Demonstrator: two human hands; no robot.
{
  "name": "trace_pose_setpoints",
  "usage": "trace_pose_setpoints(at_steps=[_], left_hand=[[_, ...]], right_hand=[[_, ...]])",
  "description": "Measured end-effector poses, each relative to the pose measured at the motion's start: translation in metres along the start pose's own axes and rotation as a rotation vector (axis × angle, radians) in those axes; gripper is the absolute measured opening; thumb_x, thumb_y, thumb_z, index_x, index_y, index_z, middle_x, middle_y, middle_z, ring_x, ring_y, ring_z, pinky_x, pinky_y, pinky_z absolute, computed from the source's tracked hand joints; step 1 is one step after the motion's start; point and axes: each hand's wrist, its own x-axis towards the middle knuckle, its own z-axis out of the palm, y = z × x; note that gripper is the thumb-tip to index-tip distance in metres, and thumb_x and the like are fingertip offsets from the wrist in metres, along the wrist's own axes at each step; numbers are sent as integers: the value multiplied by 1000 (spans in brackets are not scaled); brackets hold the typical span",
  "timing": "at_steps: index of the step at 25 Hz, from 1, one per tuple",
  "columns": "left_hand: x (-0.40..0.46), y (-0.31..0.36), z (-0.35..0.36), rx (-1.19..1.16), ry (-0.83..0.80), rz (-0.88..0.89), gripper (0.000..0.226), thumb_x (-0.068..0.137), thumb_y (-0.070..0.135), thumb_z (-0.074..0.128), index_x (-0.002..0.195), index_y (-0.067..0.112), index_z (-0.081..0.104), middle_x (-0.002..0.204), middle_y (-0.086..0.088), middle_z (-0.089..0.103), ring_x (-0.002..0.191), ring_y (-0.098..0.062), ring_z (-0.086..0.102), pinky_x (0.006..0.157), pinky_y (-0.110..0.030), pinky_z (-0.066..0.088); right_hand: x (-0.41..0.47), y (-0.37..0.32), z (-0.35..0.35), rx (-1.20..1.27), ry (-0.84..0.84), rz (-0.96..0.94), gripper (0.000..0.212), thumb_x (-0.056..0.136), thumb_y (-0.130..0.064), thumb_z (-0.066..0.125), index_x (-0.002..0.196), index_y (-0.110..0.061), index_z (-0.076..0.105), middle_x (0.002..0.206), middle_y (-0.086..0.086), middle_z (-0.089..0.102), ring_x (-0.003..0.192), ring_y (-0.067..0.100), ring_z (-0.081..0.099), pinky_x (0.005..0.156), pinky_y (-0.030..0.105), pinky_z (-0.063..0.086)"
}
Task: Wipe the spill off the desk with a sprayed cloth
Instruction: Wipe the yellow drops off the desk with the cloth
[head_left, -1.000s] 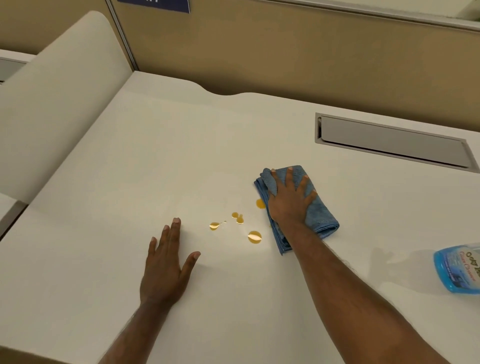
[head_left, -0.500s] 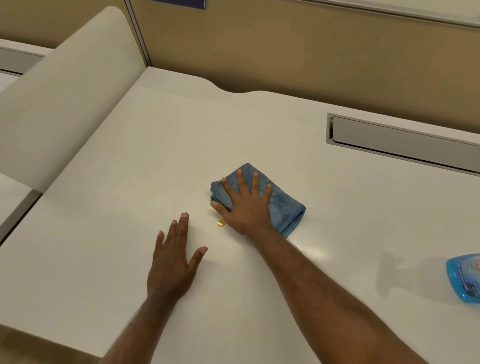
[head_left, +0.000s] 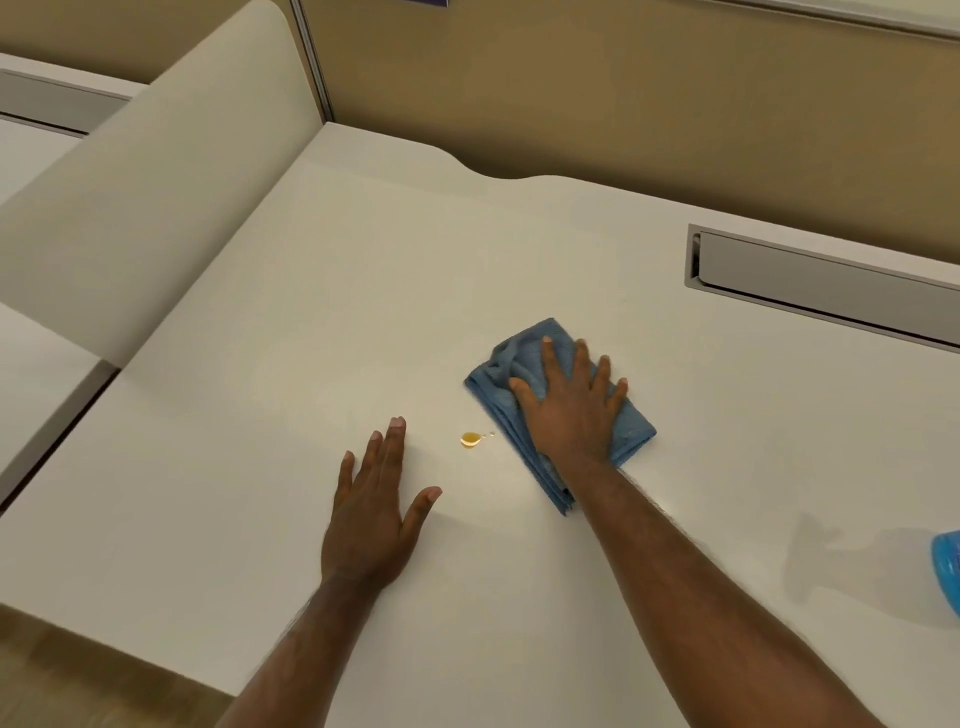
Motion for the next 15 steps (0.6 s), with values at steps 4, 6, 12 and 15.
trace_pose_setpoints(at_steps=[4, 6, 12, 15], left_hand=[[0, -1, 0, -15, 0, 11, 75, 87, 71, 5, 148, 34, -16, 159, 15, 0, 147, -4, -1, 121, -33, -3], [-1, -2, 1, -14, -2, 12, 76, 87, 71, 5, 149, 33, -16, 160, 16, -1, 147, -3, -2, 120, -32, -3], [1, -3, 1, -21, -1, 16, 75, 87, 71, 6, 148, 33, -16, 159, 16, -3, 147, -3, -3, 120, -31, -5], [1, -4, 1, -21, 6, 21, 74, 88, 69, 7, 148, 34, -17, 159, 15, -2, 147, -4, -2, 120, -32, -4]], right_hand=[[5, 21, -6, -31, 34, 203, 73, 89, -71, 22, 151, -35, 6, 162, 7, 3, 145, 40, -3, 111, 64, -4], [8, 37, -11, -11, 46, 322, 74, 89, -70, 21, 151, -34, 6, 162, 8, 1, 145, 41, -7, 111, 66, -4], [8, 41, -15, 98, 47, 447, 81, 83, -78, 21, 151, -34, 8, 161, 10, 4, 146, 38, 2, 109, 64, 7], [1, 8, -10, 78, -5, 315, 91, 74, -86, 28, 149, -41, 5, 162, 8, 0, 145, 38, 2, 109, 64, 5]])
